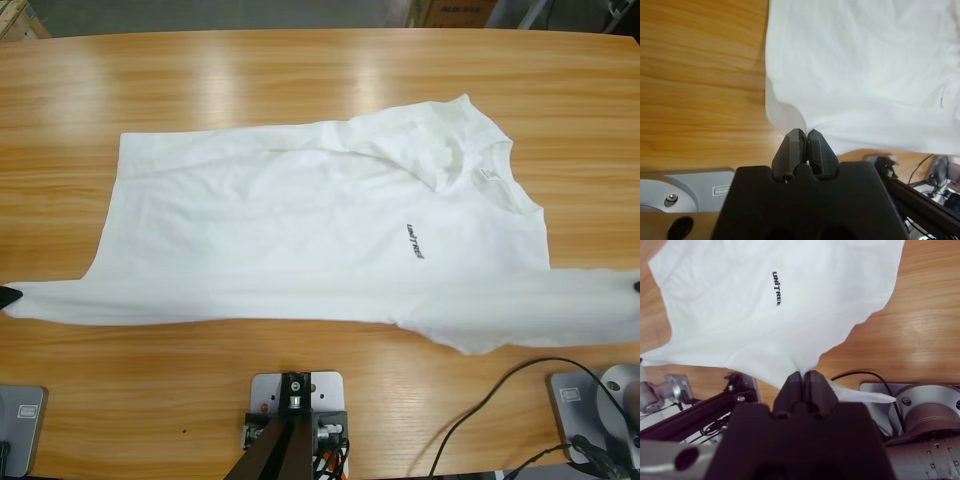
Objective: Fold clothes
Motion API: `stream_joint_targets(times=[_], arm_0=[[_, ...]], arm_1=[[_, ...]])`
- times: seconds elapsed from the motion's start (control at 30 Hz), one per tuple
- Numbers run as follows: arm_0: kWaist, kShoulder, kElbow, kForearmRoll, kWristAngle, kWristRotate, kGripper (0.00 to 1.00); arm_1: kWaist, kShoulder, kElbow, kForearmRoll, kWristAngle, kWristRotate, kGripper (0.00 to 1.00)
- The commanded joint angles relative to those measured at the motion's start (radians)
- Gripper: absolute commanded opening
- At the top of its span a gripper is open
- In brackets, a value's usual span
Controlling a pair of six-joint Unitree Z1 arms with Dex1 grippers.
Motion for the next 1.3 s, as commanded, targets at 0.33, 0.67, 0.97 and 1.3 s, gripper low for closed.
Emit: stream_joint_targets(times=[0.33, 0.67, 0.97, 1.3], arm_0=[[0.010, 0.098, 0.007, -0.005, -0.057, 0.013, 0.000], [0.010, 0.081, 0.028, -0.003, -0.078, 0.000, 0.000], [0.085, 0.097, 0.031, -0.003, -0.078, 0.013, 0.000], [0.117, 0.179, -0.028, -0.013, -0.087, 0.052, 0.000]], arm_1=[[-0.013, 0.187, -0.023, 0.000, 0.037, -0.085, 0.000], [-0.045, 0.223, -0.031, 0.001, 0.060, -0.108, 0.000], [-0.126, 0.289, -0.089, 0.007, 0.087, -0.172, 0.000], [-0.164, 0.407, -0.134, 0.002, 0.112, -0.226, 0.000]])
